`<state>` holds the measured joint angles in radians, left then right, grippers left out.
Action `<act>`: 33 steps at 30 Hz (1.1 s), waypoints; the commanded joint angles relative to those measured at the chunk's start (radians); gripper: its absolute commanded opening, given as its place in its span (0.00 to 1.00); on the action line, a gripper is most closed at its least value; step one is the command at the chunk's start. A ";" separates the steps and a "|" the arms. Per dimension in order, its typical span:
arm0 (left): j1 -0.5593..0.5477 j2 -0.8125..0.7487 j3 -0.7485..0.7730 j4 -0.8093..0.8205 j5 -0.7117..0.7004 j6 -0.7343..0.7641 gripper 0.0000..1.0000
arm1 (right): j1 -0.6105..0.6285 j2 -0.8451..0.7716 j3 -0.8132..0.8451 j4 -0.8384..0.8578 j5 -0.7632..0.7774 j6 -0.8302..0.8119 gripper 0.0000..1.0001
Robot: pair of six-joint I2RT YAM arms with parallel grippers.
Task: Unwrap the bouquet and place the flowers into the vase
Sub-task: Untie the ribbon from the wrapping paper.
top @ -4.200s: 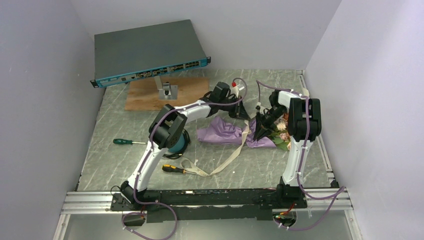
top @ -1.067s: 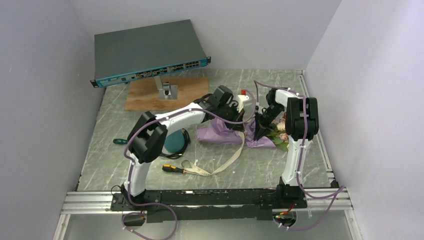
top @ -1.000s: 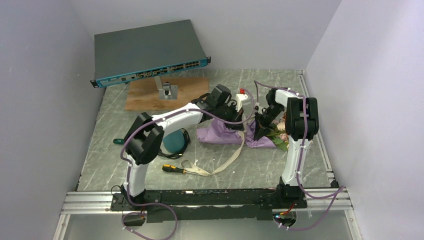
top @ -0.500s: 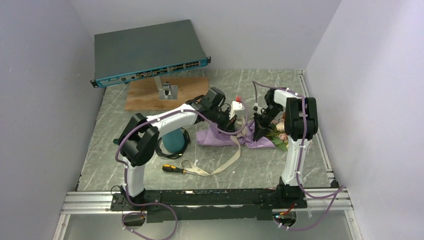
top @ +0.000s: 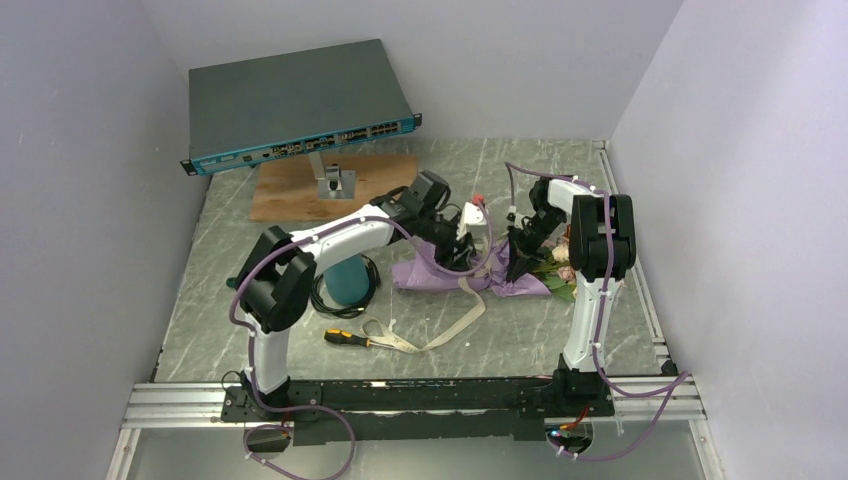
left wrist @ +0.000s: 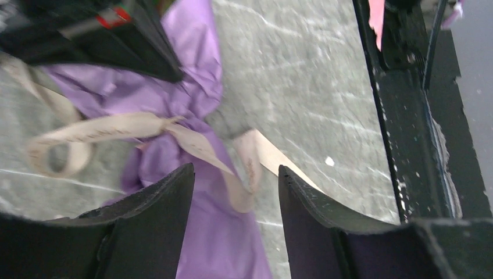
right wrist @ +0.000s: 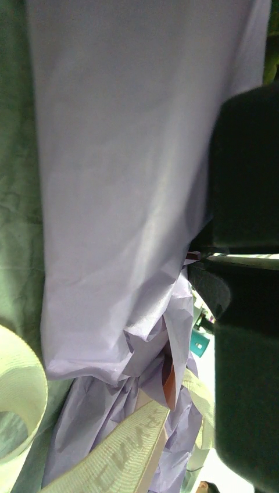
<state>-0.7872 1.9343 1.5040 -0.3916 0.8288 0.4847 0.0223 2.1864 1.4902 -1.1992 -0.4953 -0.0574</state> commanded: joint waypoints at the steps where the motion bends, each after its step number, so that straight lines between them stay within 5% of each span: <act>1: 0.074 -0.018 0.064 0.223 0.081 -0.072 0.64 | 0.005 0.060 -0.037 0.253 0.160 -0.015 0.00; 13: 0.089 0.257 0.280 0.151 -0.052 0.404 0.64 | 0.005 0.062 -0.034 0.253 0.155 -0.013 0.00; 25: 0.077 0.423 0.395 0.098 -0.132 0.427 0.63 | 0.004 0.063 -0.032 0.254 0.150 -0.010 0.00; 33: 0.059 0.416 0.398 0.105 -0.145 0.306 0.37 | 0.004 0.069 -0.021 0.250 0.147 -0.008 0.00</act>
<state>-0.7124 2.3650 1.8584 -0.3122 0.6922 0.8673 0.0223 2.1860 1.4868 -1.1957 -0.4992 -0.0517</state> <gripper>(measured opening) 0.438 0.035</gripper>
